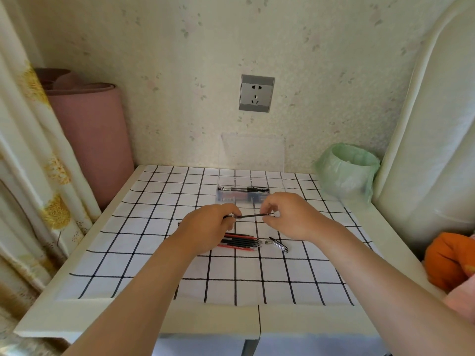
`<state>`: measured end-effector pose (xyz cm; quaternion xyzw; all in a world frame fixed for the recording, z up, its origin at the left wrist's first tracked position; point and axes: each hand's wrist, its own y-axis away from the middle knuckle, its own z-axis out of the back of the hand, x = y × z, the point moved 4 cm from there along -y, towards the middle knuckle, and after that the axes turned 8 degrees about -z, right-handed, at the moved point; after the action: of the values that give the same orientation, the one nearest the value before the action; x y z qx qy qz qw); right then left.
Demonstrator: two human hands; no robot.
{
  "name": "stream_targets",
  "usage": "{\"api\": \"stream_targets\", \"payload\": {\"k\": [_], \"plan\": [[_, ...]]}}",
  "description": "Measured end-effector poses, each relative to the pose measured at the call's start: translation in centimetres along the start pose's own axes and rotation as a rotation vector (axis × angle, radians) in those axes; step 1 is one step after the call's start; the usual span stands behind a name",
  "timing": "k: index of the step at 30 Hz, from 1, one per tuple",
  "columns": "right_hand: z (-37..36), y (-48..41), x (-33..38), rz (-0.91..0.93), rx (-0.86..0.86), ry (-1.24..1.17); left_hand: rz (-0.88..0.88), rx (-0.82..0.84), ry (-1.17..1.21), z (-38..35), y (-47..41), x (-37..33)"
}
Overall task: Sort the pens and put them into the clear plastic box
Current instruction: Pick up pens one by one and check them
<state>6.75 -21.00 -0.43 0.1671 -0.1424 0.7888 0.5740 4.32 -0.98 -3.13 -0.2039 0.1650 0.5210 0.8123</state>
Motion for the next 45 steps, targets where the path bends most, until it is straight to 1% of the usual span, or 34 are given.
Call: {"api": "stream_targets", "payload": {"k": [5,9,11,13,16,19,22,26,31,34,38,41,45], "plan": [[-0.2,0.0,0.6,0.061,-0.016,-0.027,-0.018,0.005,-0.007,-0.1,-0.2,-0.3],[-1.0,0.2,1.3,0.076,0.075,-0.068,-0.039,0.014,0.002,-0.4,-0.2,-0.8],[-1.2,0.2,1.3,0.06,0.118,-0.087,-0.042,0.019,-0.005,-0.5,-0.3,-0.9],[-1.0,0.3,1.0,0.029,0.124,-0.083,-0.031,0.018,-0.021,-0.4,-0.3,-0.8],[-0.4,0.3,0.2,-0.022,0.127,0.018,-0.021,0.025,-0.056,-0.4,-0.1,-0.6],[-0.4,0.6,-0.4,-0.082,0.212,0.131,-0.013,0.044,-0.029,-0.3,0.0,-0.5],[-0.9,0.9,-0.7,-0.113,0.289,0.189,-0.018,0.071,-0.004,-0.4,0.0,-0.7],[-1.3,1.0,-0.6,-0.116,0.292,0.197,-0.002,0.078,0.04,-0.6,-0.2,-0.9],[-1.9,0.9,-0.5,-0.121,0.321,0.126,-0.035,0.079,0.052,-0.6,-0.2,-1.1],[-1.6,0.8,-0.4,-0.085,0.263,0.056,-0.019,0.089,0.053,-0.6,-0.2,-1.1],[-0.8,0.5,0.4,-0.018,0.094,-0.057,-0.014,0.088,0.061,-0.5,-0.1,-1.2],[-0.6,0.6,1.1,0.021,0.061,-0.121,-0.01,0.087,0.076,-0.6,-0.2,-1.1],[-0.9,0.6,1.6,0.049,0.05,-0.145,-0.011,0.078,0.089,-0.5,-0.2,-1.2]]}}
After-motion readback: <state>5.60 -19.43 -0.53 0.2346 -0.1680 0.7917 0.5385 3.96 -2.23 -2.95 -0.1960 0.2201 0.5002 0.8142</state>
